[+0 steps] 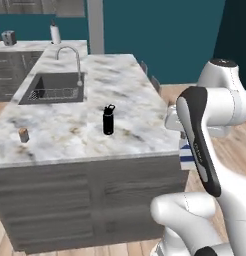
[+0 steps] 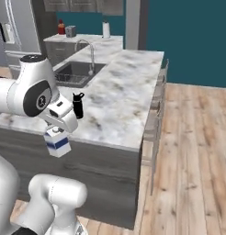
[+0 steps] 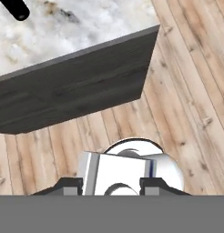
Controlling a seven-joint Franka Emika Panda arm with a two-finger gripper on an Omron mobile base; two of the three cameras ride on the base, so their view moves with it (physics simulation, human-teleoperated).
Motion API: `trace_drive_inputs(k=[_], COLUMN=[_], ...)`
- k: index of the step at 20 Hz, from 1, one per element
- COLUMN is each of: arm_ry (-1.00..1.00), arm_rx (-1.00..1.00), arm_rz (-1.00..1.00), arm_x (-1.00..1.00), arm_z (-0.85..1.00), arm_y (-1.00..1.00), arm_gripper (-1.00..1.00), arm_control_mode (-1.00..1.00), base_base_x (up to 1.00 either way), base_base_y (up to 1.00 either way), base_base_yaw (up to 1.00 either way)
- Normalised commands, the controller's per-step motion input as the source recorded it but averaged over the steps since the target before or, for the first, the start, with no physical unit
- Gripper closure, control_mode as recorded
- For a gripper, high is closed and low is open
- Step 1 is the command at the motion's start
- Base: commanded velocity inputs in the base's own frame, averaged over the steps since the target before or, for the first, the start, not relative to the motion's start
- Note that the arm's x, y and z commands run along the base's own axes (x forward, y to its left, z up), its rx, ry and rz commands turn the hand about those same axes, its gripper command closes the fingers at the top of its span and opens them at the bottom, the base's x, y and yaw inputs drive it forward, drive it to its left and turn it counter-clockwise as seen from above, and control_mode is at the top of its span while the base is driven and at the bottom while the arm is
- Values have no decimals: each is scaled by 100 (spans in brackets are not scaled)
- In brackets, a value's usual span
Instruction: Move the drinks to the dining counter.
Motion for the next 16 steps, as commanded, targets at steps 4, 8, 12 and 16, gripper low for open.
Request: trace_drive_inputs(k=[4,8,12,16], arm_ry=[0,0,0,0], arm_rx=[0,0,0,0], arm_rz=[0,0,0,0], arm_x=[0,0,0,0], arm_z=[0,0,0,0], arm_y=[0,0,0,0], arm_gripper=[100,100,100,100], arm_control_mode=[100,100,100,100], base_base_x=[64,59,41,48], base_base_y=[-75,-25,-1,0], base_base_yaw=[31,20,9,4])
